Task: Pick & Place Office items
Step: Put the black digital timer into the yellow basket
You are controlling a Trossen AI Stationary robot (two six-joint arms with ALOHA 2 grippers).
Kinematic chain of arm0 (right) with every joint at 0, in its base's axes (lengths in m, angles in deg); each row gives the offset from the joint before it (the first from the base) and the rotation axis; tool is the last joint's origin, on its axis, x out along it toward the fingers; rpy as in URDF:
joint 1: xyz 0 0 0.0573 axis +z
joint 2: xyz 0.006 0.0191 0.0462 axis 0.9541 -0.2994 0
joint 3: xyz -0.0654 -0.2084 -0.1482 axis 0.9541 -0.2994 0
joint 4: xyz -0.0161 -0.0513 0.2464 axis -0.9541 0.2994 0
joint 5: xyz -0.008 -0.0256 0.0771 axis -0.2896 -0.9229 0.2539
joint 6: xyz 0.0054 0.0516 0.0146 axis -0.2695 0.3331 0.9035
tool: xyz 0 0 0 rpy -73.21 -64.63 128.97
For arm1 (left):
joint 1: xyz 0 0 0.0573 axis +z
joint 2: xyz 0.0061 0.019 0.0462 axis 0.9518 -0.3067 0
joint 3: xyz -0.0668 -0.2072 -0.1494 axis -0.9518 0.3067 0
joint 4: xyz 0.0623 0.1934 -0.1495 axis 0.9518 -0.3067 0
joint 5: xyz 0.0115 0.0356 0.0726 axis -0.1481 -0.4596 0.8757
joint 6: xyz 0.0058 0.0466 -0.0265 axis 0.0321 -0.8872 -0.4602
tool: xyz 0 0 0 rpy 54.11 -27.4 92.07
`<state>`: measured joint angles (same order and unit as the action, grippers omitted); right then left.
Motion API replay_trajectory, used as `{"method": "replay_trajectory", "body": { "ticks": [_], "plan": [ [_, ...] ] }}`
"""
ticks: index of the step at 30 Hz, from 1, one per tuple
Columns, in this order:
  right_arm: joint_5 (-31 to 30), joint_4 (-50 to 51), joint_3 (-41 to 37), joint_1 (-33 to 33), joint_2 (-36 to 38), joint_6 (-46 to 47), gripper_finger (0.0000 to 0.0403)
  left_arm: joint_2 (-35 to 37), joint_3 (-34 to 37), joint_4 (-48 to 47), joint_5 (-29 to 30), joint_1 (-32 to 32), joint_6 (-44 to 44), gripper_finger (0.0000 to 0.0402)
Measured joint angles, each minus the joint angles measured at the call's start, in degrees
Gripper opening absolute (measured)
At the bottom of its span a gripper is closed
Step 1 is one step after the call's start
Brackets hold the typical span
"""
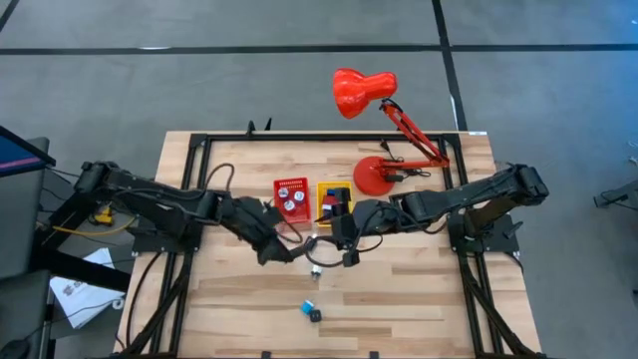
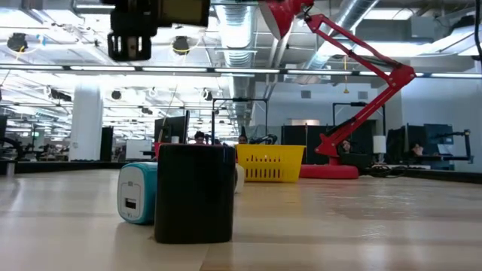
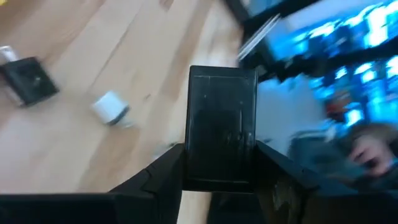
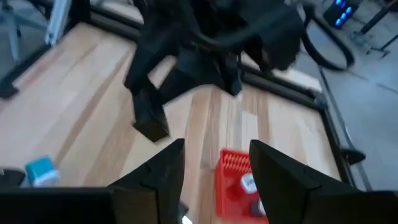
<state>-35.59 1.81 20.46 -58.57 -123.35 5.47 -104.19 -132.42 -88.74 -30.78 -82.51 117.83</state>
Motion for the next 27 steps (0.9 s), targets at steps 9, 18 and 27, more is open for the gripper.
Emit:
{"method": "replay_trajectory", "body": {
  "ticks": [9,18,27],
  "plan": [
    [0.0,-1.8,3.0,2.6,0.0,0.0,0.0173,-0.1,0.0,12.6,-1.0,2.4,6.7,0.0161],
    [3.0,-1.9,3.5,2.6,-1.1,0.1,0.0165,-0.1,0.0,14.8,-3.9,3.3,10.5,0.0155],
    [7.2,0.9,7.6,1.6,-5.1,0.6,0.0123,-0.2,0.0,15.3,-4.2,3.3,11.2,0.0166]
  ]
}}
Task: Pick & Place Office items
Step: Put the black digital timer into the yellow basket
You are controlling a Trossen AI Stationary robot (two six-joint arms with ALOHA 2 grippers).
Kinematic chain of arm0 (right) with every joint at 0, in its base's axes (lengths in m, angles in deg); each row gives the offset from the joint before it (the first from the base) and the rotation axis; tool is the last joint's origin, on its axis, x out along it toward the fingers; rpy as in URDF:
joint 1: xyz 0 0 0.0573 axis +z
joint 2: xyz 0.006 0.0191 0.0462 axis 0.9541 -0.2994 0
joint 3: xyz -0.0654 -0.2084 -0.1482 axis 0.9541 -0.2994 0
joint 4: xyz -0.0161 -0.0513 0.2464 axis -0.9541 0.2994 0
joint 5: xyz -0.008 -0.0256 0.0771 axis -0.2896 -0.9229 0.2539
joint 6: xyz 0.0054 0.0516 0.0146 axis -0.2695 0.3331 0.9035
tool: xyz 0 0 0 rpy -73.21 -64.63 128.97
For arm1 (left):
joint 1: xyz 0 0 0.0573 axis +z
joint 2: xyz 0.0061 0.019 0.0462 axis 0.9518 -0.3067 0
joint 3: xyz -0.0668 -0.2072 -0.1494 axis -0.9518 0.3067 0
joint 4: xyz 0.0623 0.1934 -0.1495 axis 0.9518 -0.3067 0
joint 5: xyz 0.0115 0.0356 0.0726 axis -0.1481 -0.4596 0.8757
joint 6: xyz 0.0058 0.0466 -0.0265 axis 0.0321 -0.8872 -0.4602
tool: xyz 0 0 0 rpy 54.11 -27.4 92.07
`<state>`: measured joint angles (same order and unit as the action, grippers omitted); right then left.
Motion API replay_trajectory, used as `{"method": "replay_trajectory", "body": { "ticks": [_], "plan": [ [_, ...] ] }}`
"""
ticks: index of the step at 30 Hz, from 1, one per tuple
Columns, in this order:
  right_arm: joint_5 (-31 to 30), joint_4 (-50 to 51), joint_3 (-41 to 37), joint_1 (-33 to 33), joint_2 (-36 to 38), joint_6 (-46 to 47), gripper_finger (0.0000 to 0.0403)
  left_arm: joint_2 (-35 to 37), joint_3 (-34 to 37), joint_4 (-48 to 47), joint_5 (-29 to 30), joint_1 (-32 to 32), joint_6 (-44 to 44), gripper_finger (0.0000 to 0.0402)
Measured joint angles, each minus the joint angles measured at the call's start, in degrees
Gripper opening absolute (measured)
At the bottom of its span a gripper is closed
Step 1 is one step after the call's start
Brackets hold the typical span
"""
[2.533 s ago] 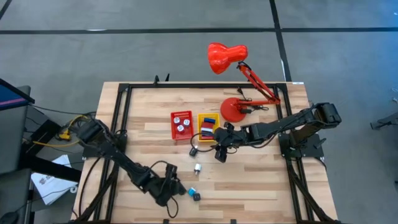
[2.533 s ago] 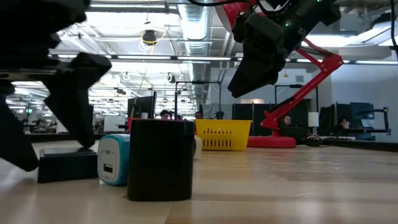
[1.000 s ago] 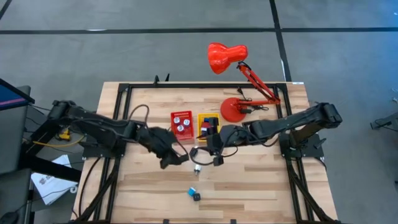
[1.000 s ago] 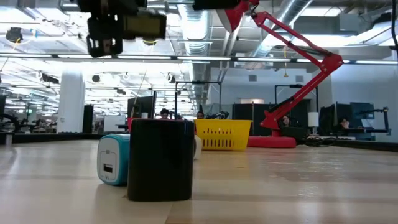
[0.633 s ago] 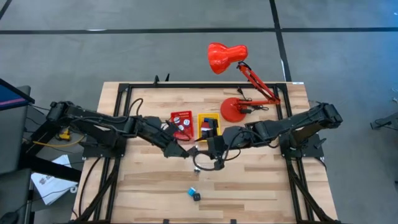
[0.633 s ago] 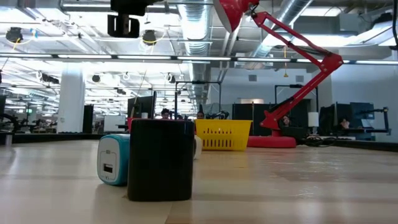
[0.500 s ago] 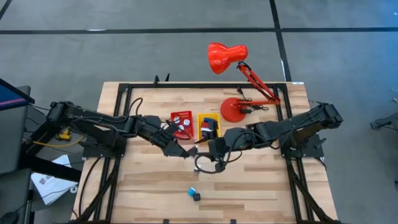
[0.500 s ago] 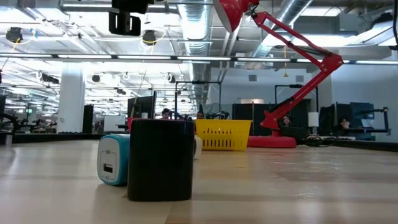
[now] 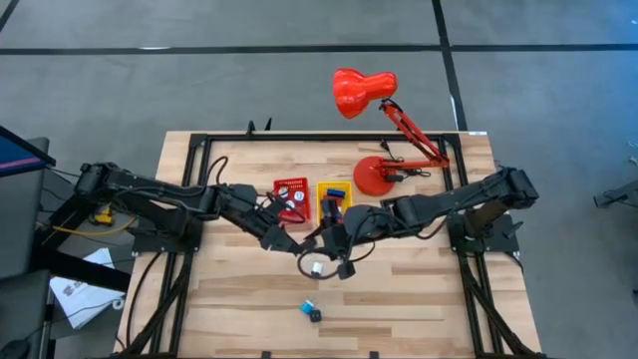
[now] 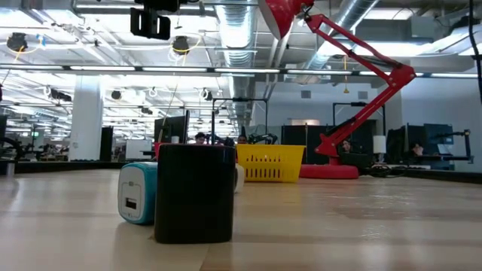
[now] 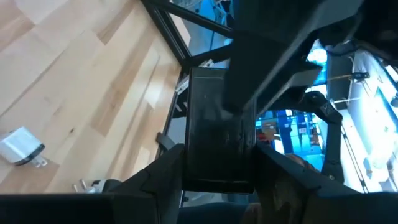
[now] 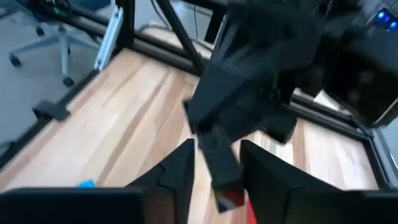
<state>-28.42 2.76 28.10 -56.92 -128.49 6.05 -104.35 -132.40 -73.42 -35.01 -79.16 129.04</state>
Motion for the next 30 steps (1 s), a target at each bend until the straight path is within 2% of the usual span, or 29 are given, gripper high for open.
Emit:
{"method": "replay_trajectory", "body": {
  "ticks": [7,13,17,30],
  "plan": [
    [0.2,2.8,1.8,0.0,-0.3,0.0,0.0037,0.0,0.0,-0.3,0.2,0.0,-2.2,0.0172],
    [1.0,5.1,1.8,-0.4,-0.3,4.5,0.0034,-0.1,0.1,0.6,0.5,0.0,-3.3,0.019],
    [1.8,6.7,1.8,-0.6,-0.4,6.0,0.0001,-0.1,0.1,0.0,0.5,0.0,-4.0,0.0195],
    [1.5,6.2,1.7,-0.7,-0.5,5.6,0.0002,-0.1,0.1,-0.2,0.9,0.0,-5.7,0.0208]
  ]
}}
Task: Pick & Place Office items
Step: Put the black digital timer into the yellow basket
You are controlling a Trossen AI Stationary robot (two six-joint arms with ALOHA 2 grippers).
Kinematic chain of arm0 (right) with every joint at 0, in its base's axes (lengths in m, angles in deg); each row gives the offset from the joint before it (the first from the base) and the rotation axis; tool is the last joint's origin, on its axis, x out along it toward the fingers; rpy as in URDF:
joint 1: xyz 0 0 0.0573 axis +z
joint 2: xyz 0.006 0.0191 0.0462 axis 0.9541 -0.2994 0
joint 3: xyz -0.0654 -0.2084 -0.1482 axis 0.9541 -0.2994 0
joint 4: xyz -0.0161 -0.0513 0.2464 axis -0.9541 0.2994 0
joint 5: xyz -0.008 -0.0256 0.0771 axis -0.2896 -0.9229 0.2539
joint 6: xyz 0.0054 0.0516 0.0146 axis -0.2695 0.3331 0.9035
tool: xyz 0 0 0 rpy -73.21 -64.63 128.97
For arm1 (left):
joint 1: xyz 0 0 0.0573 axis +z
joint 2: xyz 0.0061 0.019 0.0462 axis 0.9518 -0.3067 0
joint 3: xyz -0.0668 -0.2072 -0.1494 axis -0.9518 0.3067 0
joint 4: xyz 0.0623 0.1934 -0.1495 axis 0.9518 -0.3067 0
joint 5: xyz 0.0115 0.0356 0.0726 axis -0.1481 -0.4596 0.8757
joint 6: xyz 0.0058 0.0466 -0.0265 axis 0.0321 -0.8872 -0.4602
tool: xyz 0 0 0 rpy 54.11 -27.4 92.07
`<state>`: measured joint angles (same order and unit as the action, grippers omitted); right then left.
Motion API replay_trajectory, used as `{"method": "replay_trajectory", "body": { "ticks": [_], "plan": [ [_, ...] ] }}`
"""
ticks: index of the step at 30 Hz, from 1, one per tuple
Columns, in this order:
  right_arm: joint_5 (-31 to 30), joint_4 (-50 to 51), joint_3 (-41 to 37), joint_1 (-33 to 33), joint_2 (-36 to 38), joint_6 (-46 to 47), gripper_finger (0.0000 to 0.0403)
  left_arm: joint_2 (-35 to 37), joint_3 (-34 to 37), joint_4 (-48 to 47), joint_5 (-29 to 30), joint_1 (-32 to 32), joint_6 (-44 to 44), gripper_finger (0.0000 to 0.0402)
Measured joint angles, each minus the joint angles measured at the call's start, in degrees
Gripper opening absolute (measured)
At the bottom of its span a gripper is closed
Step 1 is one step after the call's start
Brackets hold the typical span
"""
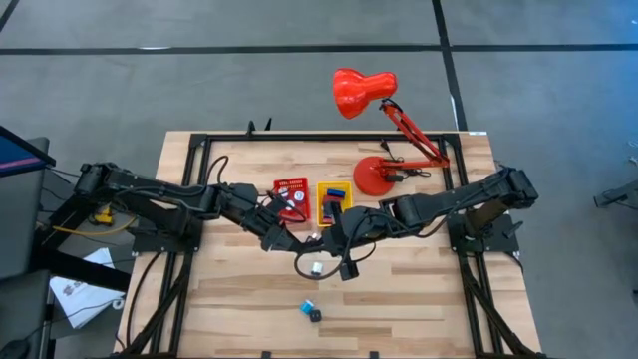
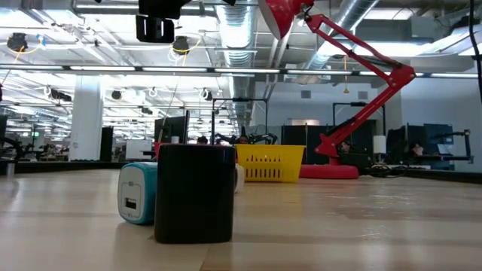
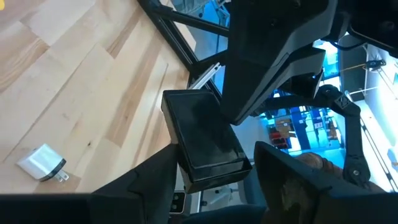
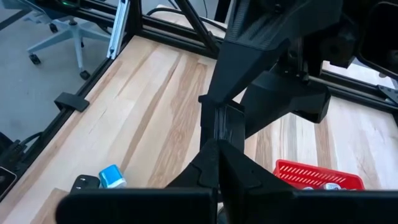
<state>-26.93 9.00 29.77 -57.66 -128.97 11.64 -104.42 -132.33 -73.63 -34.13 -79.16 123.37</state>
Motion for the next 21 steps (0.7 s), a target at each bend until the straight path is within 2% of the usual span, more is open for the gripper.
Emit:
{"method": "replay_trajectory", "body": {
  "ticks": [21],
  "plan": [
    [-0.1,-0.1,0.0,-0.8,0.0,-1.2,0.0,0.0,0.0,0.2,-0.2,0.0,0.5,0.0247]
  ]
}}
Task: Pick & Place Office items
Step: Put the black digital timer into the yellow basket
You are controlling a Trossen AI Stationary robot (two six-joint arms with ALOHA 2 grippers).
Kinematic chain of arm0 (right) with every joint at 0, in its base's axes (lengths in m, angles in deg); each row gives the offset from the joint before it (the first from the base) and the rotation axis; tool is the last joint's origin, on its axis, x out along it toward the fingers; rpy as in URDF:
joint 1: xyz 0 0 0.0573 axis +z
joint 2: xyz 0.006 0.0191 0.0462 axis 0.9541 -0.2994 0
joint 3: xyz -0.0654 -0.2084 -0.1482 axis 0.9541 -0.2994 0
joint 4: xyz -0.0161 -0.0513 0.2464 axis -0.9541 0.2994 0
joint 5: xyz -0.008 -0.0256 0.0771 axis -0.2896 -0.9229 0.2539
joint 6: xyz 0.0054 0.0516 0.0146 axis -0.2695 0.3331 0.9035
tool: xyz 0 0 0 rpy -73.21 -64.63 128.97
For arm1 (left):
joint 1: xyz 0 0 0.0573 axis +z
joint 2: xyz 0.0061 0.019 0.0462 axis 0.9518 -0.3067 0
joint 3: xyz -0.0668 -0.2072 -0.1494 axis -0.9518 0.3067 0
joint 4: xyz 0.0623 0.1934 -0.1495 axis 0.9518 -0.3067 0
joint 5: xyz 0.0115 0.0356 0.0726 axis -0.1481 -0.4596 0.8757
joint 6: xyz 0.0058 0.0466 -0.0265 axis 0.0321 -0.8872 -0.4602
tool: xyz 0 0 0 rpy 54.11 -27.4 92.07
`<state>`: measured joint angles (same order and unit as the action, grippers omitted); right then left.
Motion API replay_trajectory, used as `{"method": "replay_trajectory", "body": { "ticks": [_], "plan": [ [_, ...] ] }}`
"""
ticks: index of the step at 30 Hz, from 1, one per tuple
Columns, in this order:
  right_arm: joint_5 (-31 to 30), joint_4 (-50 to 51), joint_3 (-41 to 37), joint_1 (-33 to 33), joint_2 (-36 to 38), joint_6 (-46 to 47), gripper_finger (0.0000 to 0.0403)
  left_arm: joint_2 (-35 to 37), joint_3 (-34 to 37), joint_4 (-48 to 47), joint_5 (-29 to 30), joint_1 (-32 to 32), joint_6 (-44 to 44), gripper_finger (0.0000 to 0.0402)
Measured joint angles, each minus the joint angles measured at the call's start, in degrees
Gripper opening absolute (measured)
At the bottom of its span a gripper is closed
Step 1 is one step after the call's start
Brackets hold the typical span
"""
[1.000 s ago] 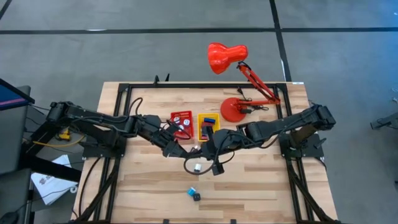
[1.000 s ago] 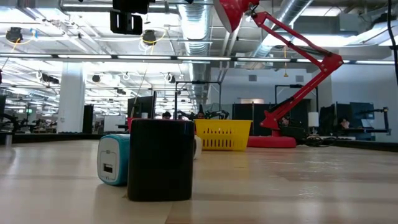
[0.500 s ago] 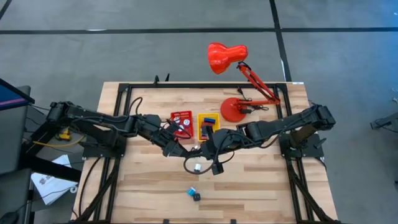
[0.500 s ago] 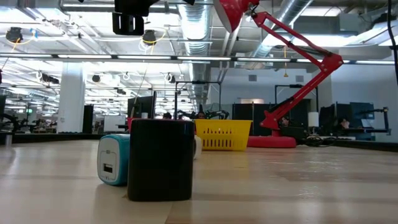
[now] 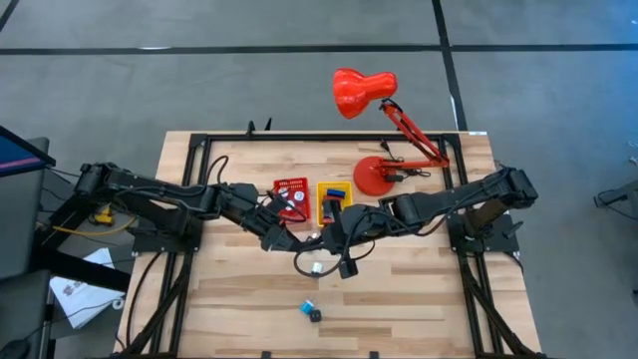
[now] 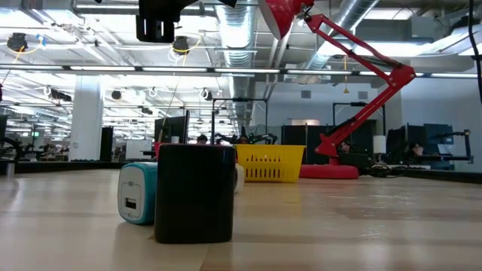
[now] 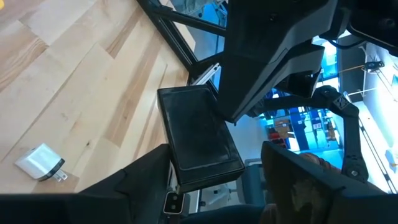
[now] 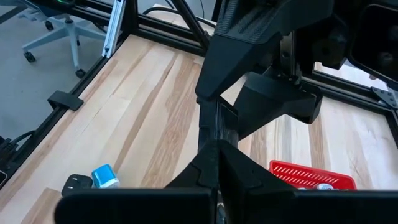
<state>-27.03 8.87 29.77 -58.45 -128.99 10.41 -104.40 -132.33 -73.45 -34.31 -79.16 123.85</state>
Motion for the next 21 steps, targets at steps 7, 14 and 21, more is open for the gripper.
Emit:
{"method": "replay_trajectory", "body": {
  "ticks": [7,14,21],
  "plan": [
    [-0.1,0.0,0.0,0.0,0.0,-0.3,0.0,0.0,0.0,0.0,0.0,0.0,0.0,0.0253],
    [-0.1,0.0,0.0,-0.7,0.0,0.2,0.0,0.0,0.0,-0.2,0.0,0.0,-1.4,0.0251],
    [-1.1,-0.3,0.0,-1.3,0.0,1.0,0.0,0.0,-0.1,-0.1,-0.8,0.0,-1.4,0.025]
  ]
}}
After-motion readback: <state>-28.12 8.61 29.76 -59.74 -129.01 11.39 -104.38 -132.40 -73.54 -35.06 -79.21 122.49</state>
